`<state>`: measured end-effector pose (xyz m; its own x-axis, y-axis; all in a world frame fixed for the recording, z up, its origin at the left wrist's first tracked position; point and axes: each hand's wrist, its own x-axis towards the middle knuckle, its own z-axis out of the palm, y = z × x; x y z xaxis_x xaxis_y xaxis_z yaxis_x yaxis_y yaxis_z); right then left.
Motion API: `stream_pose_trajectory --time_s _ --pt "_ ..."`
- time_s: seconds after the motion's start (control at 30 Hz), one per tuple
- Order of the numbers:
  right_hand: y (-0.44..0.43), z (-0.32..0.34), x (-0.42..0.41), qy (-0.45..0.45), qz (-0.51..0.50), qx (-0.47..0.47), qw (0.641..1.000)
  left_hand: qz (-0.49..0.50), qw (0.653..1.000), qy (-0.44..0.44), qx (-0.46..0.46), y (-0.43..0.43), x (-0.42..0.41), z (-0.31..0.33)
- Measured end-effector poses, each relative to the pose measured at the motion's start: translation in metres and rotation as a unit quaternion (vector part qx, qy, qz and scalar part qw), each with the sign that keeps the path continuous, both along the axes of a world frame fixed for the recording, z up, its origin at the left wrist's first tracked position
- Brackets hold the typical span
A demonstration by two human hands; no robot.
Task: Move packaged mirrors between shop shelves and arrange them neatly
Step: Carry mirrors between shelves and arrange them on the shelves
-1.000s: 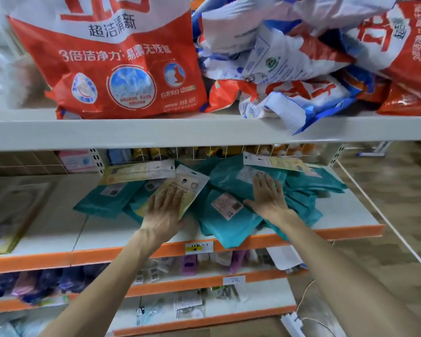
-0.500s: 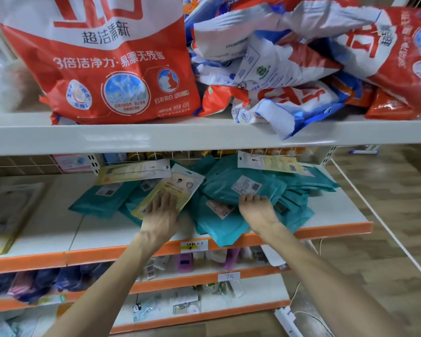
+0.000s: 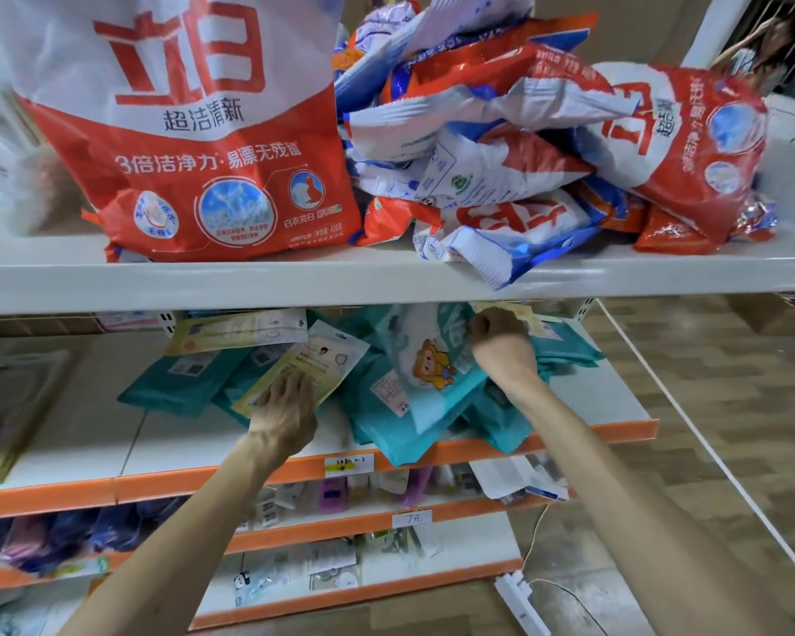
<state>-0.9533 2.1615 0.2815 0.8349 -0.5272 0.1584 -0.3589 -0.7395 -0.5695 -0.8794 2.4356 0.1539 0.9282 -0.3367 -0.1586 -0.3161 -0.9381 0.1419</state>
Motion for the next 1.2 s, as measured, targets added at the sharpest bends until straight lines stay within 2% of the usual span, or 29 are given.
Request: stream_pose_trajectory --time_s 0.07,0.13,0.23,0.3,0.37,0.53,0.63,0.73,0.87,0.97,1.0,1.07,1.1,1.2 --pt "-0.007 -0.016 0.005 -0.022 -0.021 0.217 0.976 -0.004 1.000 -0.019 0.008 0.001 0.000 0.000" --pt "-0.012 -0.050 0.005 -0.019 -0.046 0.350 0.936 -0.012 0.999 -0.043 0.021 0.002 0.000 -0.002" --pt "-0.028 -0.107 0.005 0.032 -0.078 0.392 0.916 -0.018 0.998 -0.044 0.036 0.003 0.003 -0.006" --pt "-0.034 -0.123 0.003 0.030 -0.109 0.412 0.904 -0.027 0.997 -0.063 0.035 0.005 0.005 -0.012" --pt "-0.036 -0.129 0.001 0.038 -0.122 0.400 0.907 -0.024 0.997 -0.062 0.048 0.007 0.005 -0.017" --pt "-0.036 -0.124 0.003 0.057 -0.068 0.290 0.953 0.000 0.995 -0.069 0.067 -0.004 0.011 -0.015" --pt "-0.036 -0.124 0.007 0.114 -0.032 0.204 0.972 0.030 0.990 -0.099 0.092 -0.016 0.015 -0.019" --pt "-0.039 -0.132 0.013 0.144 -0.067 0.207 0.965 0.048 0.989 -0.118 0.078 -0.023 0.016 -0.023" --pt "-0.041 -0.146 0.013 0.147 -0.097 0.256 0.951 0.030 0.991 -0.102 0.080 -0.027 0.017 -0.026" --pt "-0.042 -0.144 0.012 0.147 -0.094 0.260 0.950 0.001 0.989 -0.090 0.114 -0.030 0.006 0.006" --pt "-0.042 -0.142 0.013 0.148 -0.093 0.260 0.950 0.015 0.989 -0.109 0.103 -0.032 0.003 0.015" --pt "-0.043 -0.136 0.014 0.150 -0.093 0.254 0.951 0.049 0.995 -0.083 -0.034 -0.031 0.009 0.023" --pt "-0.045 -0.134 0.015 0.149 -0.098 0.253 0.951 0.062 0.990 -0.052 -0.115 -0.029 0.012 0.028" --pt "-0.051 -0.126 0.015 0.139 -0.133 0.279 0.941 0.102 0.964 0.018 -0.244 -0.020 0.020 0.049"
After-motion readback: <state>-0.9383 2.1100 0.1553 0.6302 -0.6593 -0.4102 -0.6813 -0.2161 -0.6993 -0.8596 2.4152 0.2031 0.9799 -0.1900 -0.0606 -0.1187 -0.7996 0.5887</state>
